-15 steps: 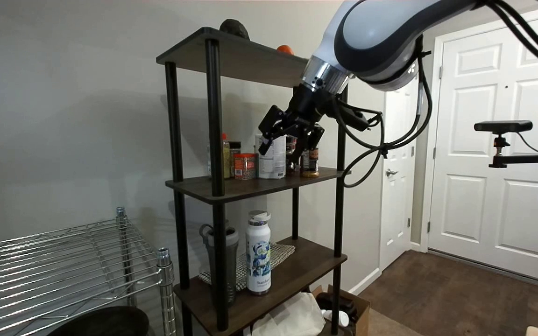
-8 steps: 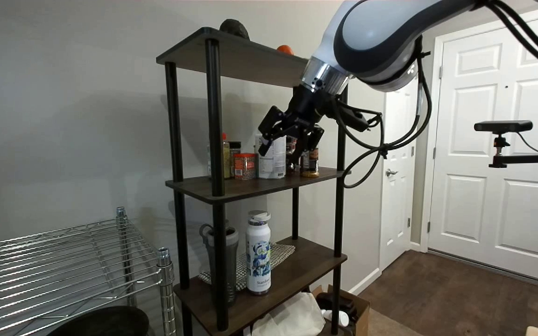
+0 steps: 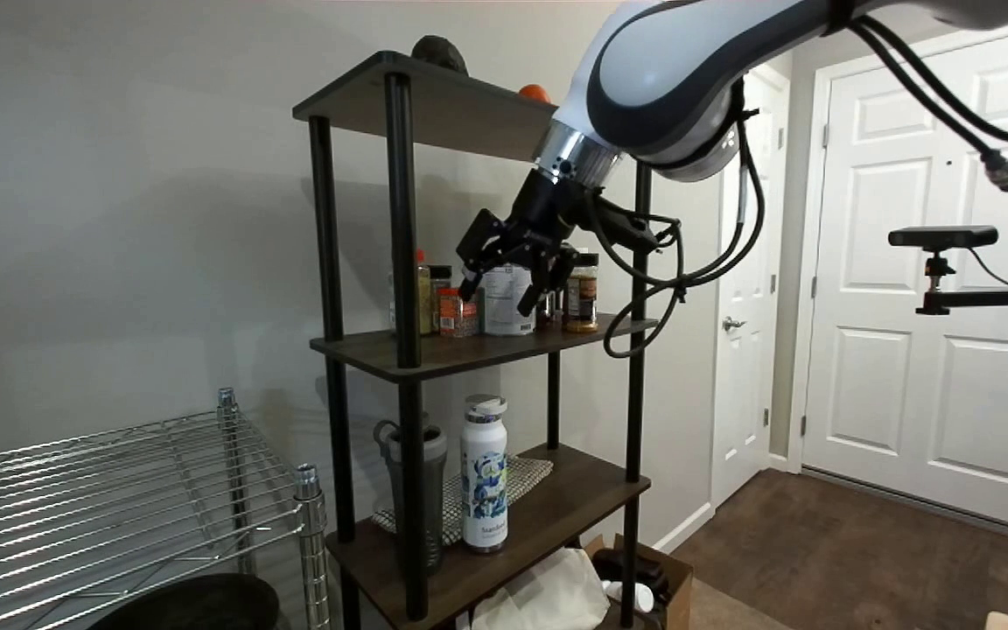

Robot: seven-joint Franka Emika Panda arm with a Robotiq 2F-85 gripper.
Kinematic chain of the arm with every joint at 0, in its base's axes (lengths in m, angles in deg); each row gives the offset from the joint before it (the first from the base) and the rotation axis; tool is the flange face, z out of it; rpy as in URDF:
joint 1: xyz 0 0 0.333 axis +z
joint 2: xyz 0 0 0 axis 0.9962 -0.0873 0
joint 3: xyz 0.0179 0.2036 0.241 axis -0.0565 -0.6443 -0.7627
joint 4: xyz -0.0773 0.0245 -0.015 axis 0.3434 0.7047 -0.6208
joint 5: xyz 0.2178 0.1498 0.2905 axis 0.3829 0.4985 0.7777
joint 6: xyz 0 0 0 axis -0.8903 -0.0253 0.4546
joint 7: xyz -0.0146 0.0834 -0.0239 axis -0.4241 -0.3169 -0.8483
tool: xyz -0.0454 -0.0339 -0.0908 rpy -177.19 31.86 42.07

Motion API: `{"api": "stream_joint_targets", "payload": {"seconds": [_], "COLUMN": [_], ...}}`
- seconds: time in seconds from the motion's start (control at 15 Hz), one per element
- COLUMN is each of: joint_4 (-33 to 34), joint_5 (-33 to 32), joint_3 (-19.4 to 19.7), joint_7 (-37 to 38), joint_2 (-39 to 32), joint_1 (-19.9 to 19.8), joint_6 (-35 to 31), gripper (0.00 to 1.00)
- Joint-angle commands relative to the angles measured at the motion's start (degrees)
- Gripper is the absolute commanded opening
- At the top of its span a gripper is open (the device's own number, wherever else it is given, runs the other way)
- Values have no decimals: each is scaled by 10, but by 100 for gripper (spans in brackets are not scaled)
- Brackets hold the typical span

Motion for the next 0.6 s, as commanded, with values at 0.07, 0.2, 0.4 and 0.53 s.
{"api": "stream_joint_targets", "payload": {"seconds": [0.07,0.2,0.4,0.53], "joint_4": [50,60,65,65], "joint_5": [-9,-8,0,10], "joint_3": [2,7,22,35], "joint_7": [15,18,20,21], "joint_2": [-53,-65,-74,-78], "joint_1": [3,1,-4,-5], "joint_6": [-8,-12,-16,-20], "gripper": [100,100,100,100]}}
